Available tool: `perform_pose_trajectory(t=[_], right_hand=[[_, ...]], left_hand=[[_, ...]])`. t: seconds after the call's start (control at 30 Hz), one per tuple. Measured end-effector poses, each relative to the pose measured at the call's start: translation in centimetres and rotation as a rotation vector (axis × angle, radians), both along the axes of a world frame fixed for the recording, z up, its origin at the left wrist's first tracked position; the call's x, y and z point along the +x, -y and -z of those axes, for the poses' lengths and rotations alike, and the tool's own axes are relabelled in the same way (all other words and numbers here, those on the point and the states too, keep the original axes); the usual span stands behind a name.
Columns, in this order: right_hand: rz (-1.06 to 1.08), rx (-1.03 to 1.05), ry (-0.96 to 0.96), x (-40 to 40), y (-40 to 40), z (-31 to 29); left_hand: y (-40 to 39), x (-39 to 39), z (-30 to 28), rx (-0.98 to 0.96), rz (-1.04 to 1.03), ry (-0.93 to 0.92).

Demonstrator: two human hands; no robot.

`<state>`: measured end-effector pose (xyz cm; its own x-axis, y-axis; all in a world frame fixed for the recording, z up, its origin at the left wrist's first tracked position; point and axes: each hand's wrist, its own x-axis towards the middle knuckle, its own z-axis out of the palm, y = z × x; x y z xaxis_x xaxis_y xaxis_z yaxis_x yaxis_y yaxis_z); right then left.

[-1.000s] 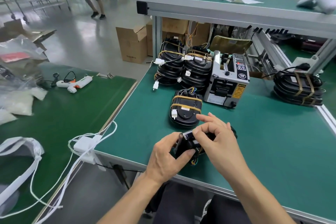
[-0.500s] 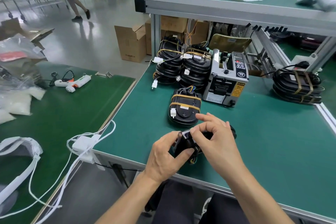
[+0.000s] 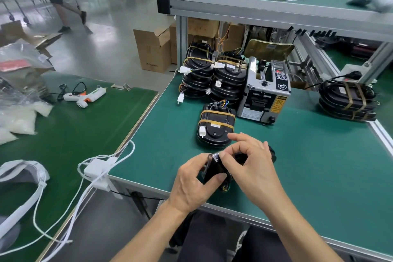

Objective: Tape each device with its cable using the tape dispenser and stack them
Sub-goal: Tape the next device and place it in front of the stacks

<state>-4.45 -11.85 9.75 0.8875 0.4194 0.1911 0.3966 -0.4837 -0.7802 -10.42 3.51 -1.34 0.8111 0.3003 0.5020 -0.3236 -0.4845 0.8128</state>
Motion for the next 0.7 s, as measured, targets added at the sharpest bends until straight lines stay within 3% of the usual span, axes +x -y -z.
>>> perform_pose_trajectory(t=[0.7], right_hand=[[0.019,-0.035,0.009,0.05,0.12,-0.34]], left_hand=[[-0.15,-0.03,0.35,0.011,0.016,0.008]])
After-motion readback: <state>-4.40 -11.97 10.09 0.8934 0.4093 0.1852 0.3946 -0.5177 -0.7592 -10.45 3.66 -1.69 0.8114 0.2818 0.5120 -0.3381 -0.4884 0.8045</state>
